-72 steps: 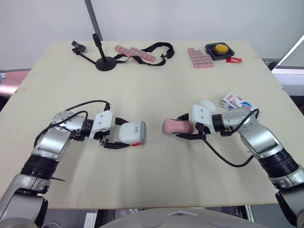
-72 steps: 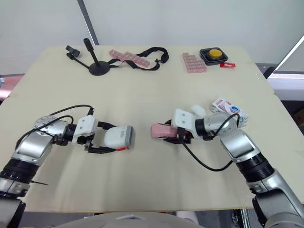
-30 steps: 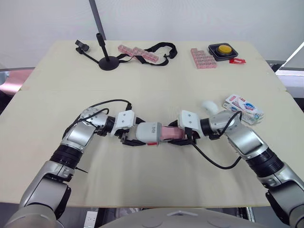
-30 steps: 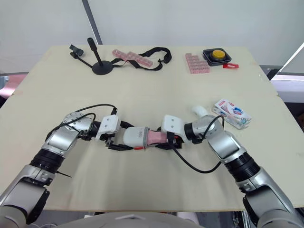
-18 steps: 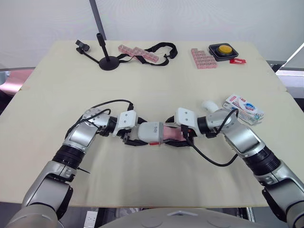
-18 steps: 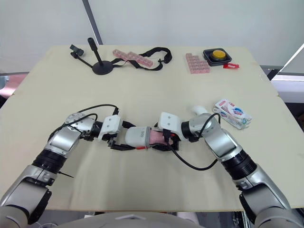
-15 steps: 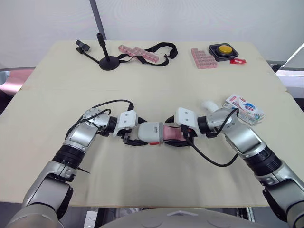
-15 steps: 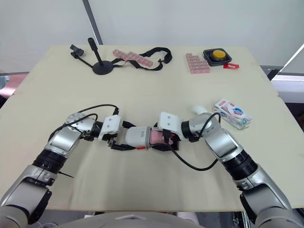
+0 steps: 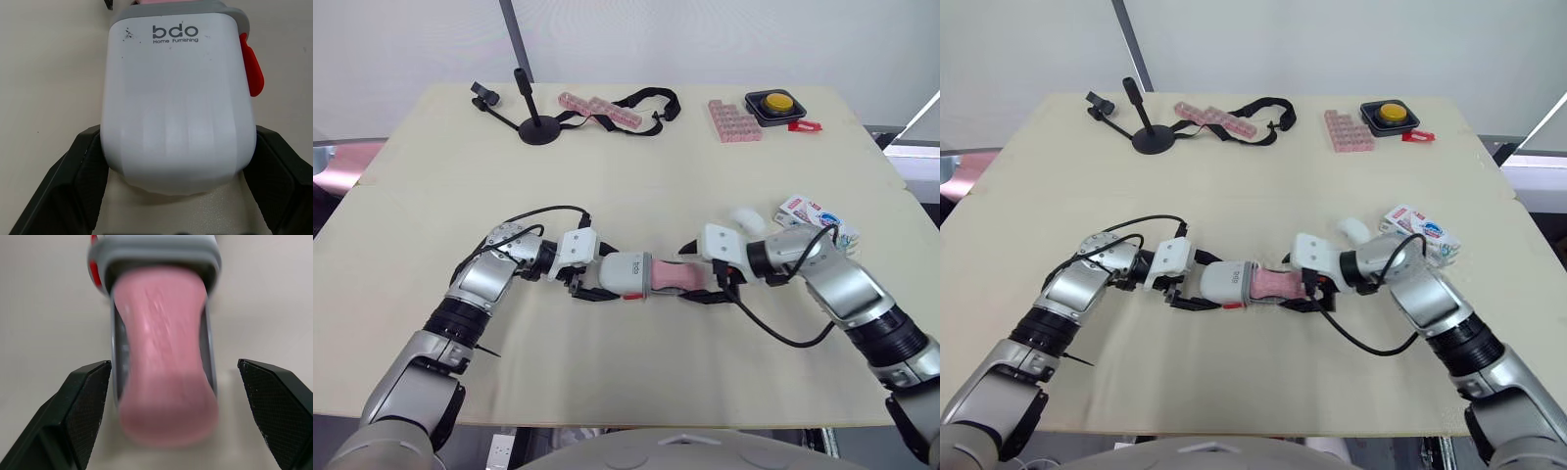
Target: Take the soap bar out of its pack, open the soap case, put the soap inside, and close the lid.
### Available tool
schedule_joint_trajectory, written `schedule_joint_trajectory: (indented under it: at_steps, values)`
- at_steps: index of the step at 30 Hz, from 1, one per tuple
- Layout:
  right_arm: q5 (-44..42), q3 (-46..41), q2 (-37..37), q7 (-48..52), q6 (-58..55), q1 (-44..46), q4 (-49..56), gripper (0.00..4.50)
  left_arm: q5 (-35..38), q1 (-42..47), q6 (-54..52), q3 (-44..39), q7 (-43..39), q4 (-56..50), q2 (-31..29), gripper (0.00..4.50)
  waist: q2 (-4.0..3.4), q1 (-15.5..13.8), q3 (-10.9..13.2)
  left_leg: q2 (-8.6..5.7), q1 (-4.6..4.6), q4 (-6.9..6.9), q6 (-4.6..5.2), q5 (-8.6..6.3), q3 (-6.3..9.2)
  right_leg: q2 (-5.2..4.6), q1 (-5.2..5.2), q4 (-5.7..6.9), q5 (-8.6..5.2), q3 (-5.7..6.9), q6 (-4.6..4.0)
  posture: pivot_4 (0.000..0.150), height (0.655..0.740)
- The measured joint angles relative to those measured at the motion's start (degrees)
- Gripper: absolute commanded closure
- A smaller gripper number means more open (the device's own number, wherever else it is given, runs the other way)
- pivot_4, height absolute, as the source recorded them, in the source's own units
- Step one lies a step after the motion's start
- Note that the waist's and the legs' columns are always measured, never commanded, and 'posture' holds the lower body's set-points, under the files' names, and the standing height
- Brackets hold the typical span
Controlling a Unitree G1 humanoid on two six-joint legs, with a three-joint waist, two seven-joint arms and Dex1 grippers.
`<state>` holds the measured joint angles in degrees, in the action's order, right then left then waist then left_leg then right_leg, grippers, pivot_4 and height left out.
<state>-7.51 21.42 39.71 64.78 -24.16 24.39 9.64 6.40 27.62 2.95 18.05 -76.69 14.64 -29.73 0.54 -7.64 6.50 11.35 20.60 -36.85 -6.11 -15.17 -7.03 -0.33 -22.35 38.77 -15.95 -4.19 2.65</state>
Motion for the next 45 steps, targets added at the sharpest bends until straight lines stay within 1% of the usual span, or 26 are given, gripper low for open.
schedule_joint_trajectory:
  at_steps: [4,20,28,33,37,38,39,40,45]
  values:
    - [-0.07,-0.61,1.54,1.06,1.3,-0.72,-0.31,0.08,-0.01,0.07,0.0,0.02,-0.04,0.04,-0.01,1.07,0.0,0.06,0.0,0.01,0.0,0.0,0.0,0.0,0.0,0.0,0.0,0.0,0.0,-0.03,0.0,0.15,0.74]
    - [-0.49,-0.75,1.18,1.7,3.02,-2.08,-3.24,0.08,0.0,0.06,0.0,0.03,-0.01,0.04,-0.06,1.07,0.0,0.03,0.0,0.0,0.01,-0.01,0.01,0.0,0.0,0.0,0.0,-0.01,0.0,-0.03,0.0,0.15,0.74]
    - [-0.43,-0.12,-3.21,0.55,2.46,-0.71,-4.69,0.08,0.02,0.07,-0.04,0.03,-0.01,0.04,-0.02,1.07,0.0,0.1,0.0,0.0,0.01,-0.01,0.01,0.01,0.0,0.01,0.0,0.0,0.0,0.0,0.0,0.15,0.74]
    - [-0.24,0.61,-4.52,0.42,2.24,0.23,-5.74,0.08,0.02,0.07,-0.1,0.03,0.02,0.04,-0.03,1.07,0.0,0.05,0.0,0.0,0.0,-0.01,0.01,0.01,0.0,0.0,0.0,0.0,0.0,0.03,0.0,0.15,0.74]
    - [0.45,0.68,-4.94,0.08,2.22,0.74,-6.23,1.24,0.03,0.08,-0.21,0.02,0.1,0.04,-0.04,1.07,0.0,0.08,0.0,0.0,0.0,-0.01,0.01,0.01,0.0,0.0,0.0,0.0,0.0,0.04,0.0,0.15,0.74]
    - [0.47,0.66,-4.96,0.06,2.29,0.83,-6.26,1.47,0.02,0.07,-0.41,0.02,0.19,0.04,-0.05,1.07,0.0,0.06,0.0,0.0,0.0,-0.01,0.01,0.01,0.0,0.0,0.0,0.0,0.0,0.04,0.0,0.15,0.74]
    - [0.45,0.65,-4.96,0.25,2.48,0.95,-6.21,1.86,0.01,0.09,-0.69,-0.02,0.38,0.04,-0.09,1.07,0.0,0.08,0.0,0.01,-0.01,-0.01,0.01,0.01,0.0,0.01,0.01,0.01,0.0,0.04,0.0,0.15,0.74]
    - [0.45,0.65,-4.96,0.28,2.56,0.99,-6.21,1.97,0.01,0.15,-0.85,-0.03,0.43,0.04,-0.13,1.07,0.0,0.1,0.0,0.01,-0.02,0.0,0.01,0.01,0.0,0.01,0.02,0.01,0.0,0.03,0.0,0.15,0.74]
    - [0.42,0.65,-4.96,0.35,2.43,0.99,-6.01,1.97,0.04,0.18,-1.04,-0.03,0.41,0.04,-0.13,1.07,0.0,0.11,0.0,0.01,-0.02,-0.01,0.01,0.01,0.0,0.0,0.02,0.0,0.0,0.02,0.0,0.15,0.74]
